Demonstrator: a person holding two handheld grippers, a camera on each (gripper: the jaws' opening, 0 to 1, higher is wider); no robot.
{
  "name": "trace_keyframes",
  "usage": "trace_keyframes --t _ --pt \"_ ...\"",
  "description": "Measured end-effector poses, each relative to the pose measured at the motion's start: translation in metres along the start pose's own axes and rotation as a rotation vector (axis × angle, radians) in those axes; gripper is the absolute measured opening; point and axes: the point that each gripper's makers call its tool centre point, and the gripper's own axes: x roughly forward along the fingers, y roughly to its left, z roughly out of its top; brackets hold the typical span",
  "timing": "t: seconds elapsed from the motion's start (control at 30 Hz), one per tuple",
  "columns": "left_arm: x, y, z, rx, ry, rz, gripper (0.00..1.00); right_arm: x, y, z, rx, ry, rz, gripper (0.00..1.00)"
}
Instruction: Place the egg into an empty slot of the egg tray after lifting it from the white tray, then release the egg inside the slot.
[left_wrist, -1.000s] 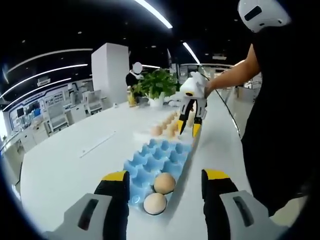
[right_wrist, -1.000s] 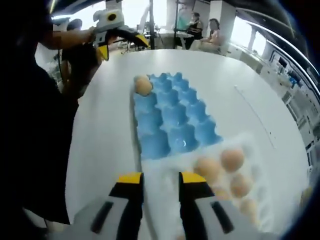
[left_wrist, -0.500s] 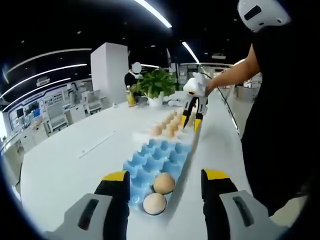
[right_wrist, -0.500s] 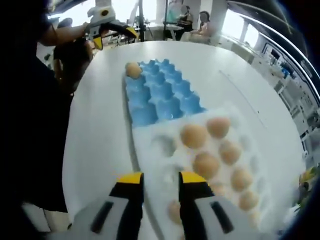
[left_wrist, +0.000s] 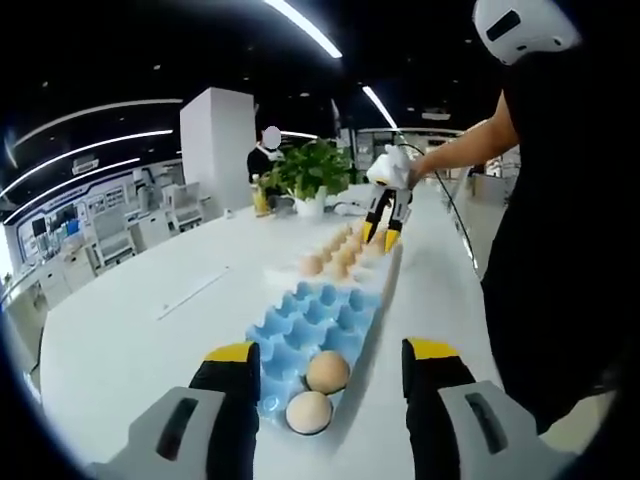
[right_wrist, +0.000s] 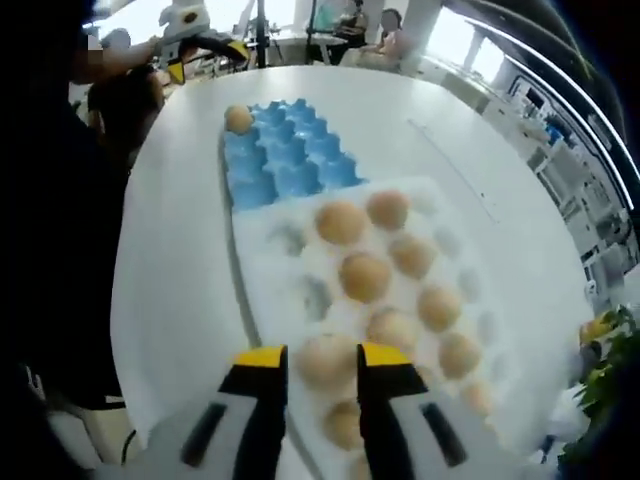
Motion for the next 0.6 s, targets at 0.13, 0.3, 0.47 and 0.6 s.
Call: trace_keyframes --t 0.13,0.3,0.47,0.6 --pt "0.000 0.000 0.000 -0.001 0.001 0.000 0.57 0.001 -0.003 -0.008 -0.024 0.040 -0.003 0.27" --pt "0.000 -0.001 0.001 0.000 -0.002 -0.001 0.57 0.011 0.003 -0.014 -0.055 0.083 0.031 0.26" --pt "-0.001 -0.001 0.000 -0.001 0.002 0.005 0.57 0.014 0.001 -0.013 -0.066 0.107 0.065 0.27" --pt "-0.002 -0.001 -0.001 0.000 0.004 0.008 0.57 0.018 0.002 -0.015 -0.082 0.139 0.104 0.28"
